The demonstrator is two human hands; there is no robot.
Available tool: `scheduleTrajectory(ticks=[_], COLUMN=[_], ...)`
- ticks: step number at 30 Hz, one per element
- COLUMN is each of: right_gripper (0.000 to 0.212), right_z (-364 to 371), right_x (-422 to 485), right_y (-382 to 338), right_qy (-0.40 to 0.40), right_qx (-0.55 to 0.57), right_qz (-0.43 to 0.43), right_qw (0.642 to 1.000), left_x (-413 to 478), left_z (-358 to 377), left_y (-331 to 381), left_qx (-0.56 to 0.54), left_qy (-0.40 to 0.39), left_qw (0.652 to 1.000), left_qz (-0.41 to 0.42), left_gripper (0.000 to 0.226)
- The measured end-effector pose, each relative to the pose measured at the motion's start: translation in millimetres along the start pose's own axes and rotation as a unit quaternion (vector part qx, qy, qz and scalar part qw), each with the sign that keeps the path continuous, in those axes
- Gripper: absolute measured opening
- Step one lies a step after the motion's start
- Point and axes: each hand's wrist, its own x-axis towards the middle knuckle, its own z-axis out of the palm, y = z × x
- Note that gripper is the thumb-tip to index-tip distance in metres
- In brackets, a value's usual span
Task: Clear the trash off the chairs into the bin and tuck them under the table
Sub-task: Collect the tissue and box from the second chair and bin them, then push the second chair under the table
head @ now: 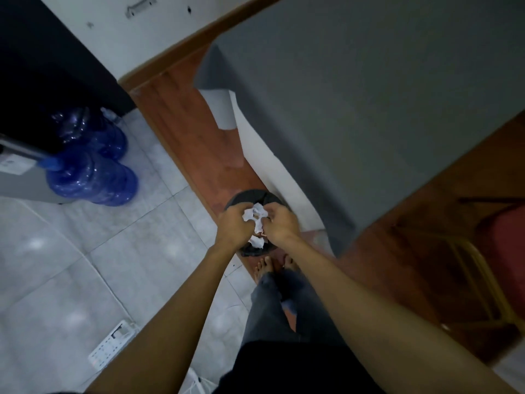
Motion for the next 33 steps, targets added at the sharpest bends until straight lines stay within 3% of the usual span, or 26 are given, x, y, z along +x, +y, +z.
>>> scheduleTrajectory(ticks=[4,9,18,26,33], right_gripper=[0.038,0.035,0.027,0.025,0.022], right_z=[-54.4,-119.1,-216.2,-293.8,-335.8], right_x=[-66.4,-123.9,-220.7,-321.1,-403.3], right_y=[-16.9,6.5,131.4,283.2,391.3], right_qy=[0.025,0.117,0.295,0.427,0.514], right_qx=[-0.004,0.036,0.152,0.253,0.314], right_qz=[-0.056,-0.064,0.026,0.101,0.155], right_qw=[0.998,0.99,0.943,0.862,0.783], left_x=[-56.4,-93.3,-157.9,-258.2,-333.6], left_z=[-34.3,-32.5,78.0,226.8,319.7], left_y=[59.3,115.7,249.5,336.7,388.0], left_qx=[-0.027,0.019,0.102,0.147,0.187], left_qy=[0.022,0.009,-0.092,-0.215,-0.273], left_qw=[0.997,0.992,0.956,0.897,0.847], left_qz=[0.07,0.123,0.261,0.358,0.415], left_gripper=[0.046,0.047,0.044,0.042,0.038])
